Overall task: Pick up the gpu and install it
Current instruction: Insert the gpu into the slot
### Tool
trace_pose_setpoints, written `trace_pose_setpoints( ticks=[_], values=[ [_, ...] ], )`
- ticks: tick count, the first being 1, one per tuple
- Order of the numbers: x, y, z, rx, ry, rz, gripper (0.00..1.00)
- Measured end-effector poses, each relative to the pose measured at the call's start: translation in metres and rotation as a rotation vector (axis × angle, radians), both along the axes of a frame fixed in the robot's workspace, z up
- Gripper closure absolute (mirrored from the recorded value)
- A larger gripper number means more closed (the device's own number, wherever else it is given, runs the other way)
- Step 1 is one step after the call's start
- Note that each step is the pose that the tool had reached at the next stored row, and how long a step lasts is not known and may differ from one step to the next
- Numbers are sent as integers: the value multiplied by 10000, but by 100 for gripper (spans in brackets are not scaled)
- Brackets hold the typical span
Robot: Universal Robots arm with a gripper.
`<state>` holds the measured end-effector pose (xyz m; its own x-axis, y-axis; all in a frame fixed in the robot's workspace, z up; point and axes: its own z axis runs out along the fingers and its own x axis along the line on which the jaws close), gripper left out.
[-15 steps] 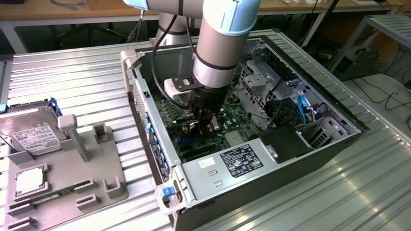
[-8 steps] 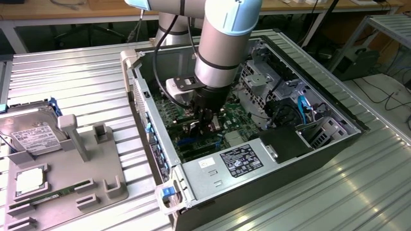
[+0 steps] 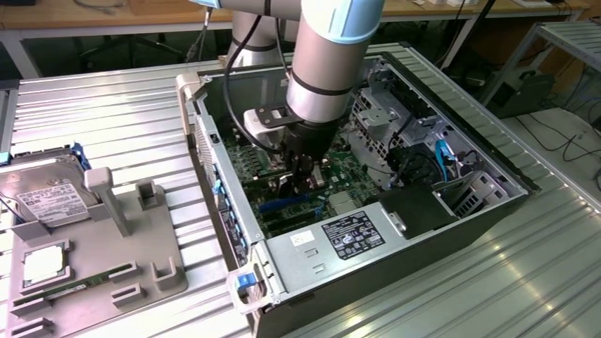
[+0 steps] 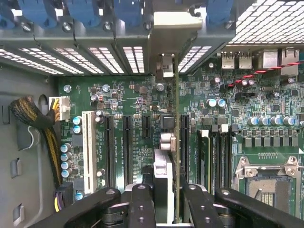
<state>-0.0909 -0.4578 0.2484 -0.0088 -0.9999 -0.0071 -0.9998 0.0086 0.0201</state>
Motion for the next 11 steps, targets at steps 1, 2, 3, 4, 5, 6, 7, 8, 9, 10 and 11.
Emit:
trace_pose_setpoints(
  ticks=[1,2,3,4,5,6,7,8,9,10,11],
  values=[
    [-1,3,1,-2,-167,19,72],
    [-1,4,0,0,-297,38,72],
    [-6,5,0,0,-317,46,72],
    [-19,5,-3,3,-319,52,72],
    [-33,5,-10,5,-326,53,72],
    [-45,5,-16,6,-332,54,72],
    [-52,6,-22,10,-343,53,72],
    [-54,7,-25,11,-355,53,72],
    [-54,10,-28,13,-370,54,72],
    [-54,15,-31,13,-386,54,72],
    [-54,23,-32,14,-397,54,72]
  ],
)
